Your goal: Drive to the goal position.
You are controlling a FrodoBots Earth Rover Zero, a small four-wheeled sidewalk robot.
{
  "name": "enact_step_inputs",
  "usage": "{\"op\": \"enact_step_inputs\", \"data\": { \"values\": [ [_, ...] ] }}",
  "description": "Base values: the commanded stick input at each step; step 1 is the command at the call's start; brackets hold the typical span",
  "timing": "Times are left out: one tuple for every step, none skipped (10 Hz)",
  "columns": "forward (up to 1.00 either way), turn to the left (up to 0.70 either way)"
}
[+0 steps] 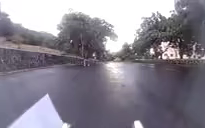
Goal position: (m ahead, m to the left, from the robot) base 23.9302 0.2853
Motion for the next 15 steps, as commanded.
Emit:
{"op": "enact_step_inputs", "data": {
  "values": [
    [0.5,-0.5],
    [0.5,-0.15],
    [0.5,0.0],
    [0.5,0.0],
    [0.5,0.0],
    [0.5,0.0],
    [0.5,0.0],
    [0.5,0.0],
    [0.5,0.0],
    [0.5,0.0],
    [0.5,0.0],
    [0.5,0.0],
    [0.5,0.0],
    [0.5,0.0],
    [0.5,-0.09]
  ]
}}
